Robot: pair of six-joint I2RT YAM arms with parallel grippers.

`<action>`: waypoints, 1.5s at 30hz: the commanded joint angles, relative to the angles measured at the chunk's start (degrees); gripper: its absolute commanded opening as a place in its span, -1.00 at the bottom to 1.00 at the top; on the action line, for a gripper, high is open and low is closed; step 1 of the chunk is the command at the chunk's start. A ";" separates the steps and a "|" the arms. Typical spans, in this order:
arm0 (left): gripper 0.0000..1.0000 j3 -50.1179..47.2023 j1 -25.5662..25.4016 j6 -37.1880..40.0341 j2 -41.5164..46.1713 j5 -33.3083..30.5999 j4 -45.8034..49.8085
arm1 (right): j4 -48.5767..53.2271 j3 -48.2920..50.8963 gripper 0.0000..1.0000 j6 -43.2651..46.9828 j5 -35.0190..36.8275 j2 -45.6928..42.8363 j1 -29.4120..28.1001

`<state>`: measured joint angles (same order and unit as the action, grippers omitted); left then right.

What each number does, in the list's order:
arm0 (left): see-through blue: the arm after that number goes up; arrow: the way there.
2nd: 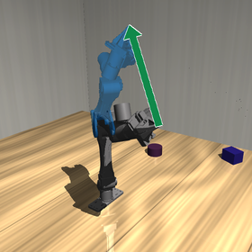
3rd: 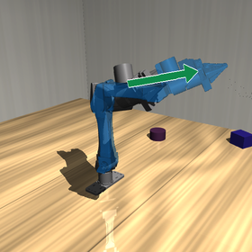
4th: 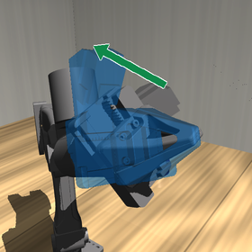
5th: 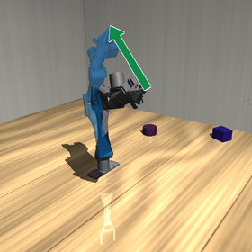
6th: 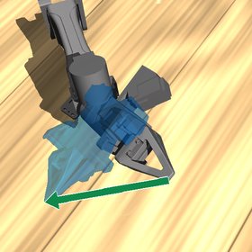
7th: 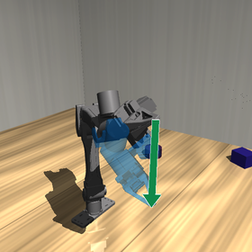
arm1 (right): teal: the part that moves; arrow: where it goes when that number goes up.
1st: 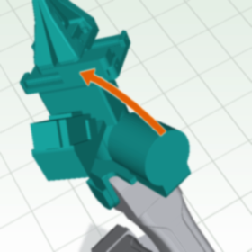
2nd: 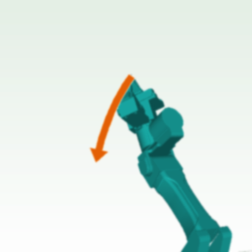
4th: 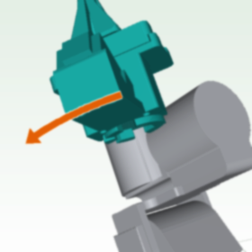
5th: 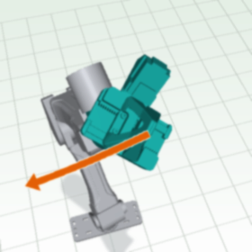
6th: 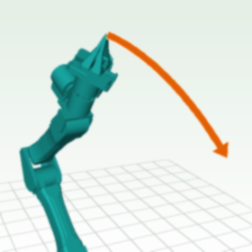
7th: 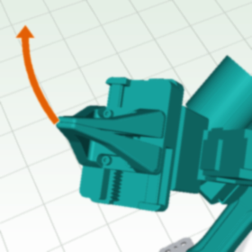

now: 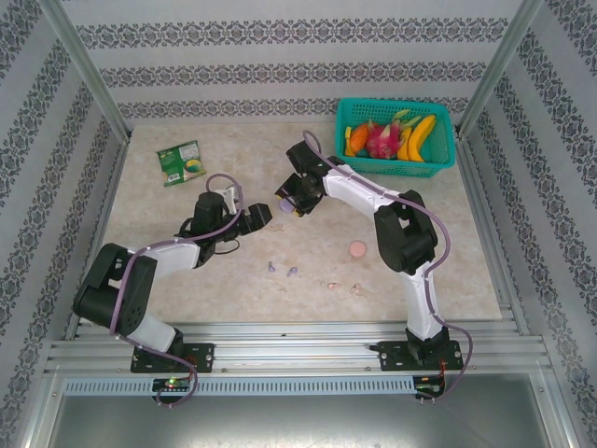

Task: Insert wireless bluetooth earbuds into charging case

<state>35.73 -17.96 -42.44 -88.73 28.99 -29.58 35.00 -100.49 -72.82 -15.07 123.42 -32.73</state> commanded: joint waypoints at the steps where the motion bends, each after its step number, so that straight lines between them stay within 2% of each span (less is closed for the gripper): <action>1: 0.53 0.77 -1.83 -0.14 -3.22 -2.04 -8.86 | -1.33 0.68 -0.02 -2.26 -1.23 -2.56 0.49; 7: 0.37 1.75 -3.86 -1.92 -7.77 -4.13 -13.58 | -1.34 0.91 -0.02 -2.58 -1.20 -3.18 0.39; 22: 0.20 5.24 -5.96 -5.48 -14.94 -8.15 -20.04 | -1.87 2.52 -0.03 -2.90 -1.31 -4.51 0.23; 45: -0.21 8.39 -6.81 -7.66 -18.94 -8.83 -23.06 | -2.39 2.77 -0.02 -3.47 -1.60 -4.50 -0.41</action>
<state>42.74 -24.01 -49.45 -106.41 20.82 -49.41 32.47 -98.70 -75.33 -15.97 121.62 -32.77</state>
